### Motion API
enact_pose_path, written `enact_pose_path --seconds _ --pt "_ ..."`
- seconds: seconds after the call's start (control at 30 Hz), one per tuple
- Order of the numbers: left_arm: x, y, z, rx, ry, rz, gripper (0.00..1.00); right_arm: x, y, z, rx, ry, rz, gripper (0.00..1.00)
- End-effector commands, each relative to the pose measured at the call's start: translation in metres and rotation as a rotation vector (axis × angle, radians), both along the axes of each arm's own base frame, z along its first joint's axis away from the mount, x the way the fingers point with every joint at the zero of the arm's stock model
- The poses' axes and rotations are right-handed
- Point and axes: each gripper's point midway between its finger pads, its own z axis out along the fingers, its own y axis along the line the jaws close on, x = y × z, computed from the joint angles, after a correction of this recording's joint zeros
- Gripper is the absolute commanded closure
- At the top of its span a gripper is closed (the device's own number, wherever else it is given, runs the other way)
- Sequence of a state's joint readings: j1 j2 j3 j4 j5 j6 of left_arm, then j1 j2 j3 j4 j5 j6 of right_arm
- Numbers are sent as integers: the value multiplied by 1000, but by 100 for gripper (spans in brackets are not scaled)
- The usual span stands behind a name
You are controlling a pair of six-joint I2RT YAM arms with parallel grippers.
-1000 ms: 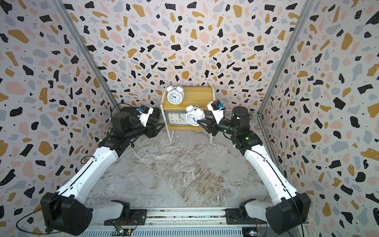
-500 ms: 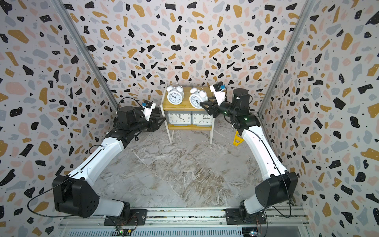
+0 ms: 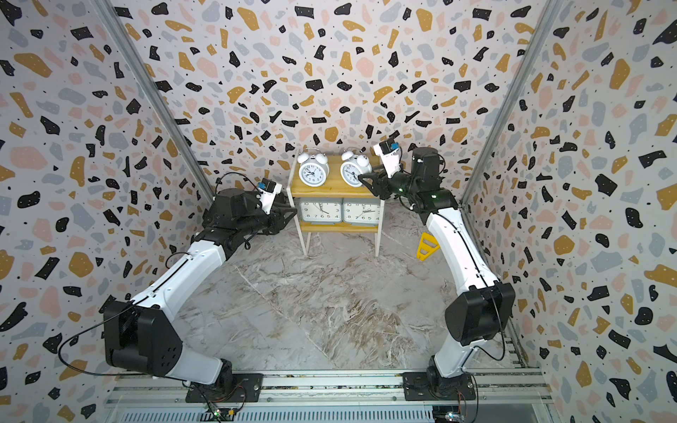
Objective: Place the alarm clocks on the shelf by style
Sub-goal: Place the alarm on the shelf.
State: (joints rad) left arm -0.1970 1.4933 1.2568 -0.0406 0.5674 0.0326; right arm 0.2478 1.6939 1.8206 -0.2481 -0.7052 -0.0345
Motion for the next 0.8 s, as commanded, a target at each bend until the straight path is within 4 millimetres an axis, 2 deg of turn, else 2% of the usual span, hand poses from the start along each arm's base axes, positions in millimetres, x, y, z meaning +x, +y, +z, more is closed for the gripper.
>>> enact_pose_path --seconds 0.0,0.43,0.77 --pt "6 0 28 -22 -85 -9 64 -12 -2 43 28 -118 23 74" --pt "10 0 24 -16 -87 -9 65 -2 -1 35 26 -108 17 74" --pt "13 -2 21 -20 -77 -16 70 3 2 26 21 -90 28 73"
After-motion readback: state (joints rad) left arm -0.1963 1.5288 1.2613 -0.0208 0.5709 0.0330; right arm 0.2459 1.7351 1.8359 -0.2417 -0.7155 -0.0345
